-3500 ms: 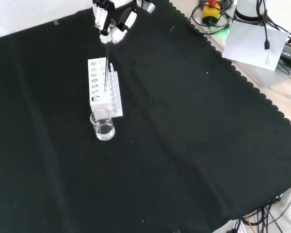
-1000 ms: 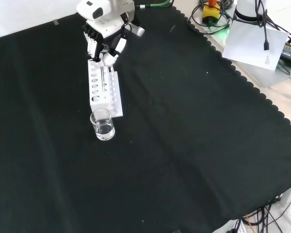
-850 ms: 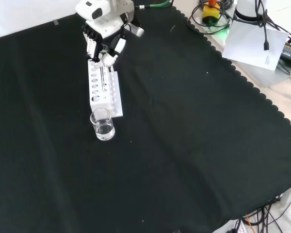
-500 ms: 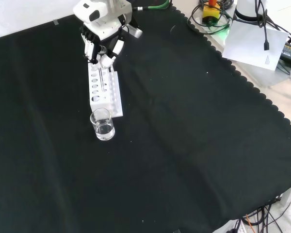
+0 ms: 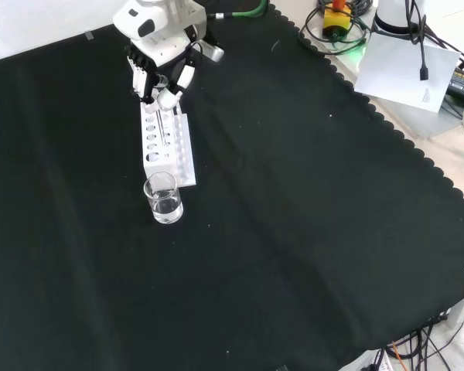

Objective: Put the glass rod back on the white test tube rack.

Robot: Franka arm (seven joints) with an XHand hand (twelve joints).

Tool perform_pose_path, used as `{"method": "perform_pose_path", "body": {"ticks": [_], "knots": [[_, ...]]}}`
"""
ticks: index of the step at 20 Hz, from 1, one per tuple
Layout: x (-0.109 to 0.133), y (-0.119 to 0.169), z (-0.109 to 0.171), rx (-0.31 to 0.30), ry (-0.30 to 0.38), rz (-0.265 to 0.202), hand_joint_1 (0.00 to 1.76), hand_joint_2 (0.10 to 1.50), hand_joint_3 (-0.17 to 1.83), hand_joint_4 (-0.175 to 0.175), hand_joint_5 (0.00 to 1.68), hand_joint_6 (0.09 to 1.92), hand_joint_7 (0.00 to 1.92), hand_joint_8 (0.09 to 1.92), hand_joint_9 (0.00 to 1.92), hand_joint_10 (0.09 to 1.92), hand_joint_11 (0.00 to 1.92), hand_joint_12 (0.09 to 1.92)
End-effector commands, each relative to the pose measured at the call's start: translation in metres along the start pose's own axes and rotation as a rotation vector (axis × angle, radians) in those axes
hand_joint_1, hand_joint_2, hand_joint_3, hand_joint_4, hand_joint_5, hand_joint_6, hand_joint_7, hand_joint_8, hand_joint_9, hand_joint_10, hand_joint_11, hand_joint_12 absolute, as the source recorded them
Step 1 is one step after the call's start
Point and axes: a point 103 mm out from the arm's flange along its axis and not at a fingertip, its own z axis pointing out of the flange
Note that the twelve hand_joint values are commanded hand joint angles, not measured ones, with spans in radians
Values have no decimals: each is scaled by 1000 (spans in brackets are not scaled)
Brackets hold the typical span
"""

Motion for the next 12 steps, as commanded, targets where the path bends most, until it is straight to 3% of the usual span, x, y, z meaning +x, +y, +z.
{"method": "perform_pose_path", "body": {"ticks": [1, 4, 6, 8, 10, 12], "knots": [[-3, 0, 4, 10, 12, 0, 1302, 903, 310, -175, 1119, 528, 1150, 1080, 1670, 850, 1675, 758], [-3, -1, 5, 11, 26, -8, 1302, 902, 310, -175, 1115, 539, 1158, 1064, 1673, 850, 1675, 756], [-2, -2, 5, 15, 26, -8, 1304, 869, 359, -175, 1077, 647, 1210, 951, 1697, 829, 1704, 721], [-2, -3, 3, 26, 17, -8, 1382, 724, 518, -175, 935, 828, 1293, 698, 1736, 793, 1751, 697], [-1, -4, 0, 38, 3, -7, 1418, 525, 710, -175, 644, 940, 1105, 711, 1777, 757, 1847, 748], [-1, -5, -3, 42, -10, -4, 1427, 413, 825, -175, 398, 850, 915, 777, 1794, 772, 1901, 862]]}}
